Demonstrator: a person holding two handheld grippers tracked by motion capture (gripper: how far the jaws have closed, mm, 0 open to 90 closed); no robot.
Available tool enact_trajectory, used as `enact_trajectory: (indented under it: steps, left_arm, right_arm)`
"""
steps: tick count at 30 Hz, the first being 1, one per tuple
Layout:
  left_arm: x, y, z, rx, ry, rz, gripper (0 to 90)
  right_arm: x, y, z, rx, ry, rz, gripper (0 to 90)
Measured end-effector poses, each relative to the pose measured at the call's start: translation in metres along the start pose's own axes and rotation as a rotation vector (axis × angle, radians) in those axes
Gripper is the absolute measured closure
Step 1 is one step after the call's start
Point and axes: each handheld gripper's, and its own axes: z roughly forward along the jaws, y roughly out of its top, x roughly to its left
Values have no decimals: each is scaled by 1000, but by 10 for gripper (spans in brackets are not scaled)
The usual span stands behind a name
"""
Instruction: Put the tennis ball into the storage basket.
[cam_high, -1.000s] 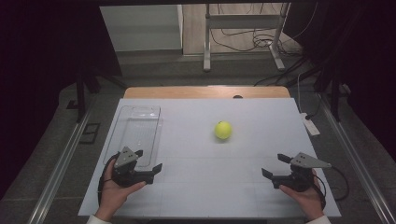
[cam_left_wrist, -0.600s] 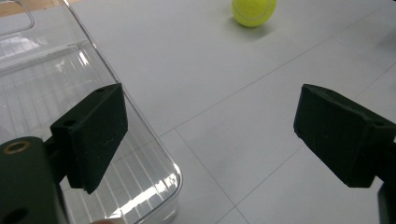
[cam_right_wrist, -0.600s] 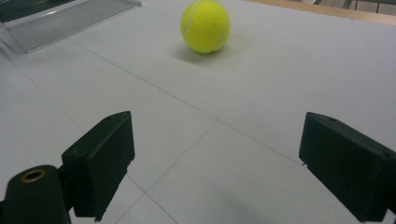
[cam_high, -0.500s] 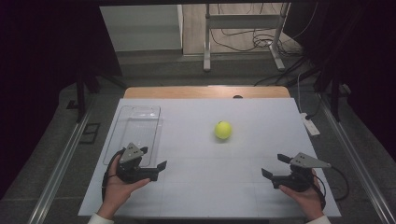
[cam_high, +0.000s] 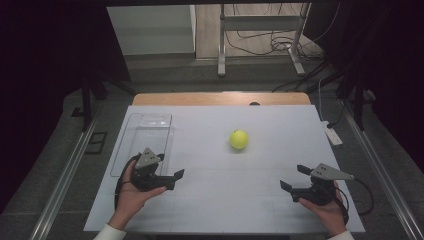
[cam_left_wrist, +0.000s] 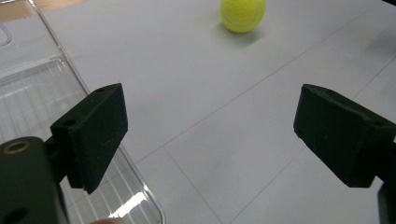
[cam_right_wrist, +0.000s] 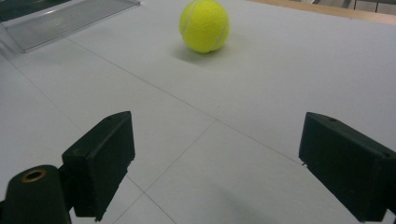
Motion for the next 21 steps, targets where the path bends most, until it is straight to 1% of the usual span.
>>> enact_trajectory:
  steps: [3,6,21]
  left_arm:
    - [0,4,1,3,-8,6,109]
    - [1,8,1,7,-5,11,109]
    - [1,22,8,6,-23,16,108]
  right_arm:
    - [0,0,0,2,-1,-2,111]
    - [0,0,0,1,0,0,112]
    - [-1,-1,1,6,-1,1,112]
